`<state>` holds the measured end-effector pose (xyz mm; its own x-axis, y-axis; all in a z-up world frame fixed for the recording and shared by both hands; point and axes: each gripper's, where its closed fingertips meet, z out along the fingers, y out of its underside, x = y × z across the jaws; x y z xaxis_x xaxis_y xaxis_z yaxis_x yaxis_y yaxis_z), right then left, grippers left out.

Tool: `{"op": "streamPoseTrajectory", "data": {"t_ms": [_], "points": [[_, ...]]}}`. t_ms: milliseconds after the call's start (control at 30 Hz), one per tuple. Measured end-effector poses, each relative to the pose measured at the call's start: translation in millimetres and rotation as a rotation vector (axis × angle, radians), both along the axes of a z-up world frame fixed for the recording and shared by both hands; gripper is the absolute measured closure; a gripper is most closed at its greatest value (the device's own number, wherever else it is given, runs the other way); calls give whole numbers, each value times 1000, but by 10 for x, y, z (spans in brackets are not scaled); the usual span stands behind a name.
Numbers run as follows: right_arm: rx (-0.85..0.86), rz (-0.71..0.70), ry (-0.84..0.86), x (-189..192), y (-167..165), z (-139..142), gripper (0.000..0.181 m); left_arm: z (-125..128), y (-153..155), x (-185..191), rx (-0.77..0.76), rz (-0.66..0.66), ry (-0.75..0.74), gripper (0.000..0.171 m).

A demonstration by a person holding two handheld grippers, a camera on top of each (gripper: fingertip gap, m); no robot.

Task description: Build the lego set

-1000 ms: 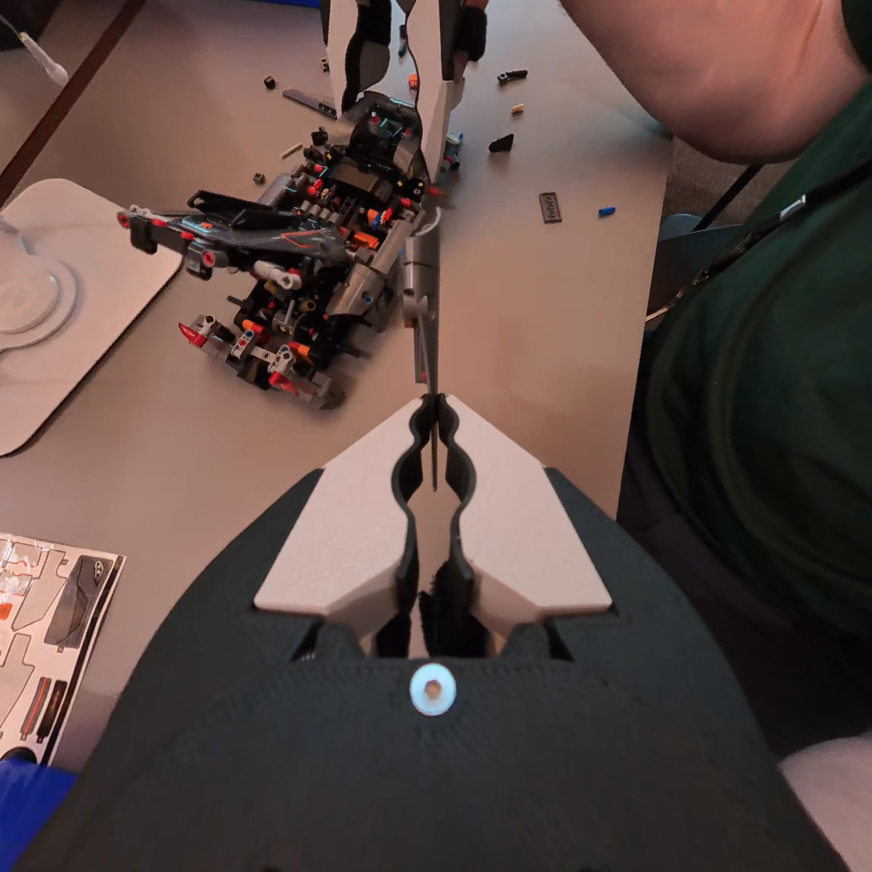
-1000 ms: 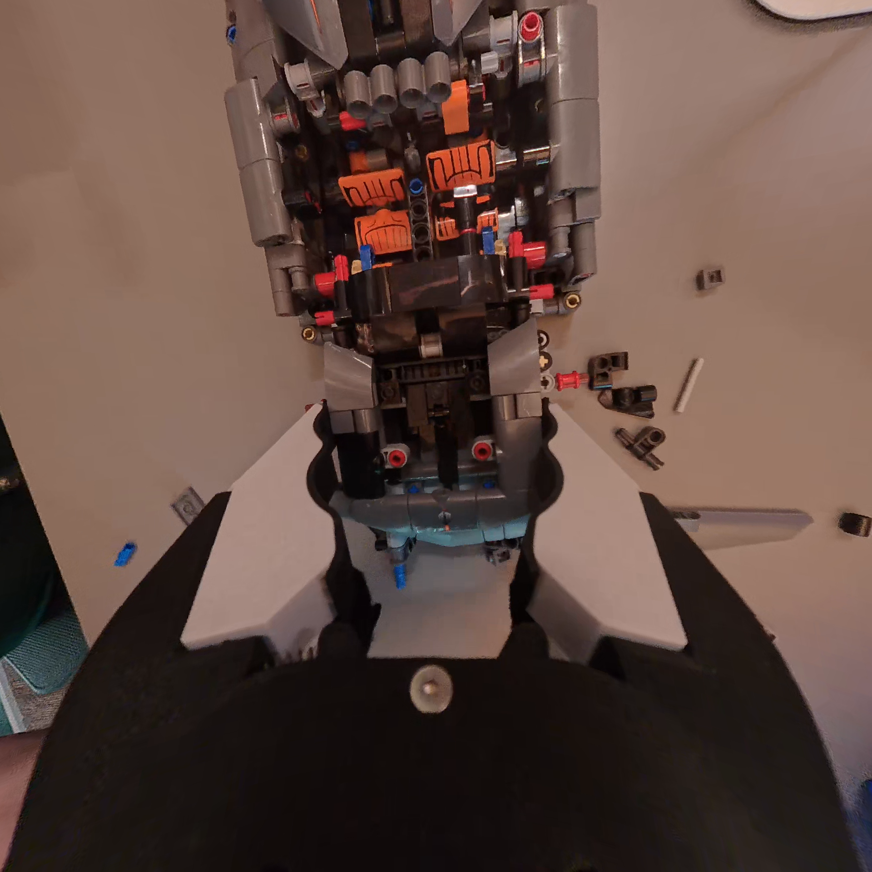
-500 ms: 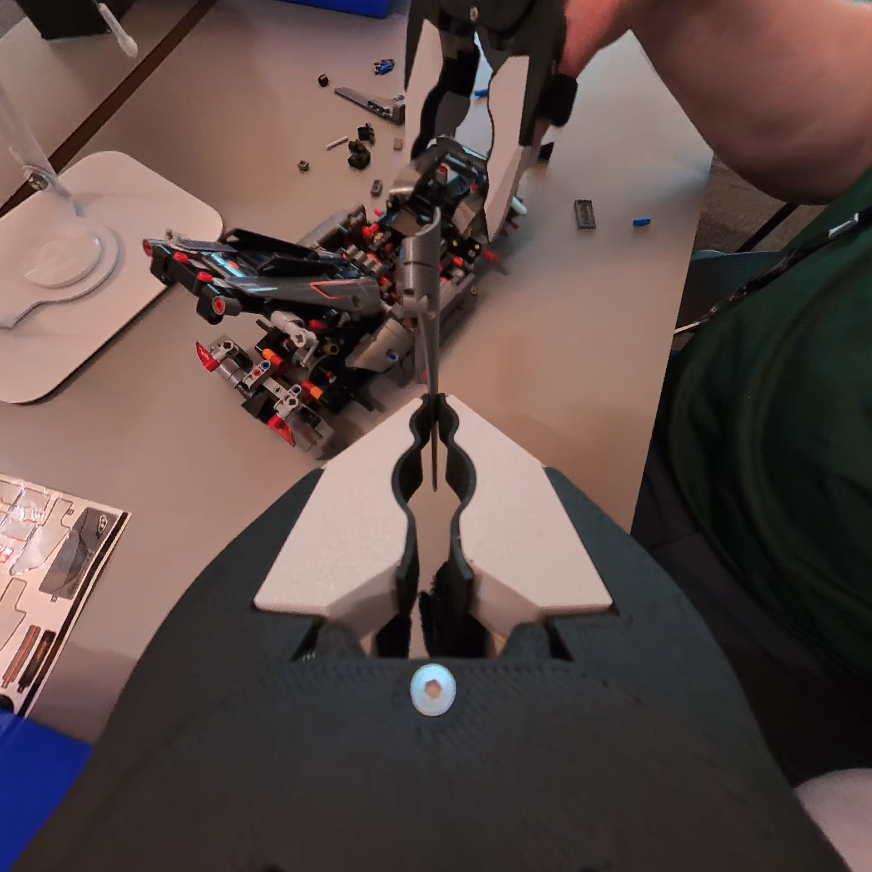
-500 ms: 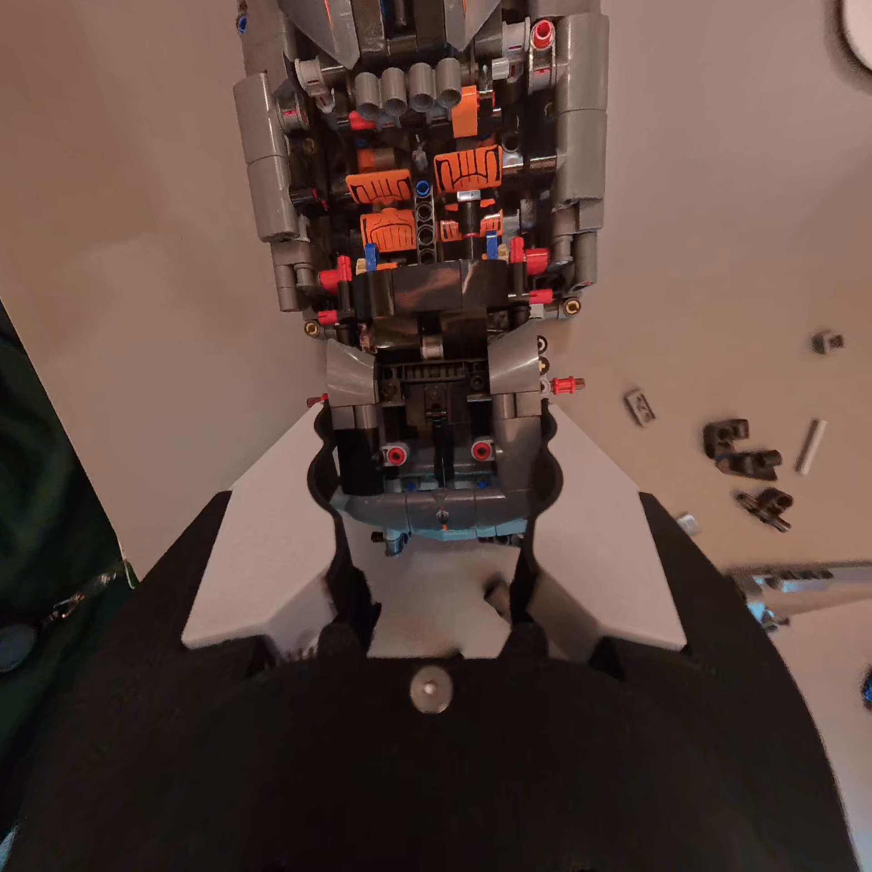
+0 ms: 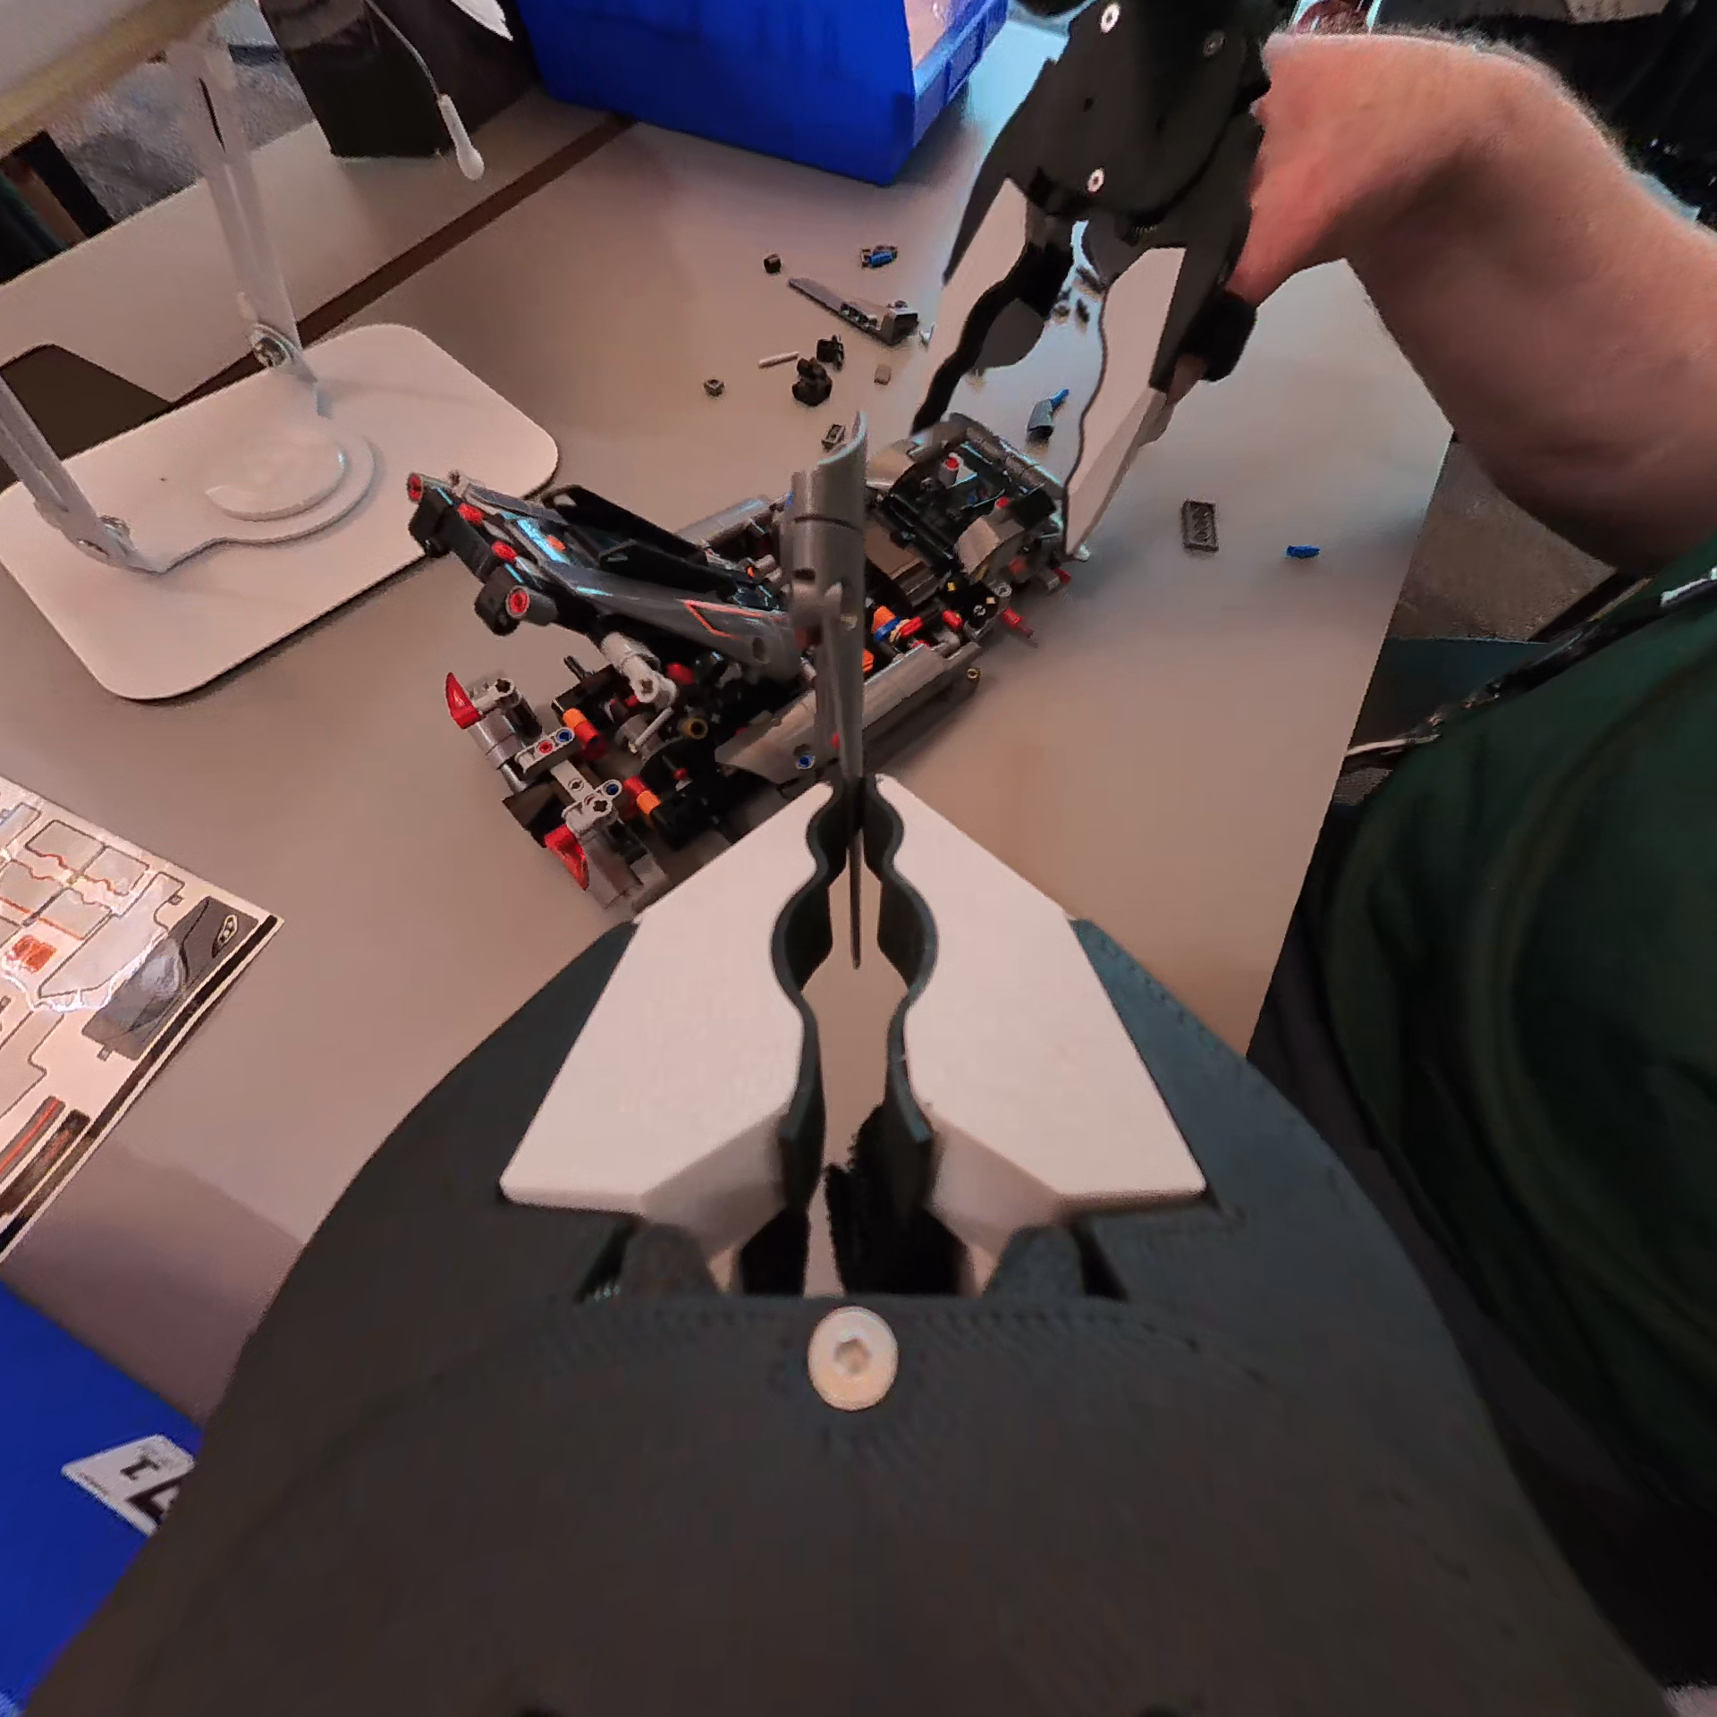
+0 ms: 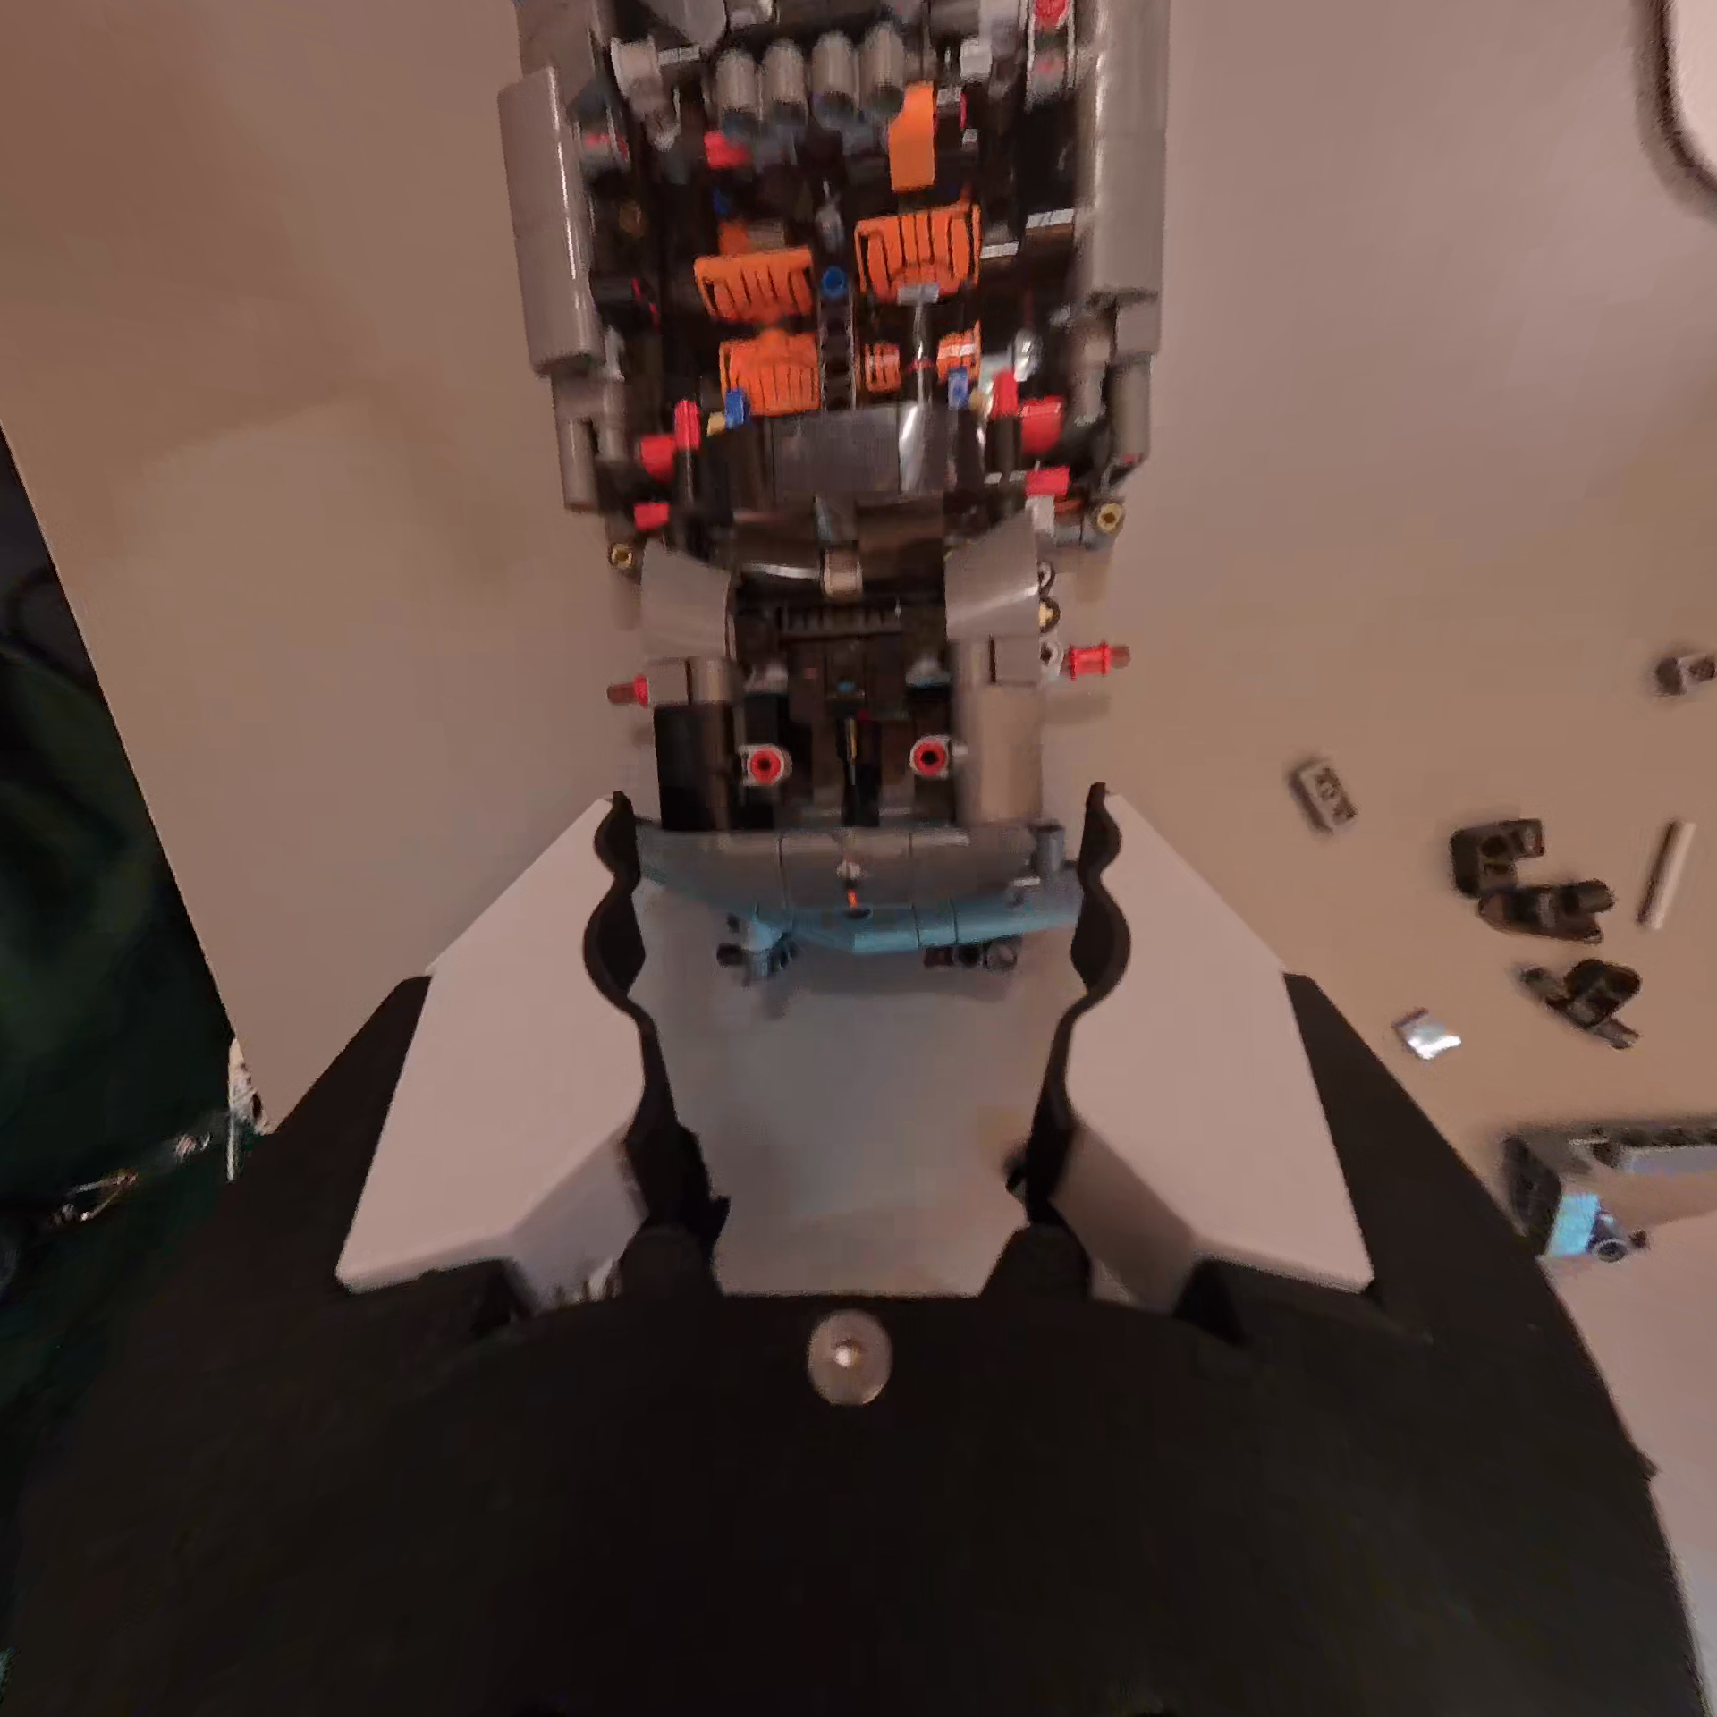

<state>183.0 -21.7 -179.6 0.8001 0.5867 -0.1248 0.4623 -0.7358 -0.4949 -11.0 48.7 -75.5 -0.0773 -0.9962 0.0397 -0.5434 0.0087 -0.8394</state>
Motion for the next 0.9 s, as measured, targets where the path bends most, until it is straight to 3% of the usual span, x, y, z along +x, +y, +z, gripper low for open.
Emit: {"op": "streamPoseTrajectory", "data": {"t_ms": [233,433,633,900], "points": [[22,1,71,-65,-25,-59,79,-108,-30,5,-24,9,-5,171],[68,2,25,-63,48,35,84,-130,-68,-9,-28,10,-15,171],[-52,41,-100,-94,74,-136,98,-140,-86,-31,-33,21,-34,171],[-108,34,-115,-124,133,-52,99,-112,-82,-109,-35,48,-70,171]]}}
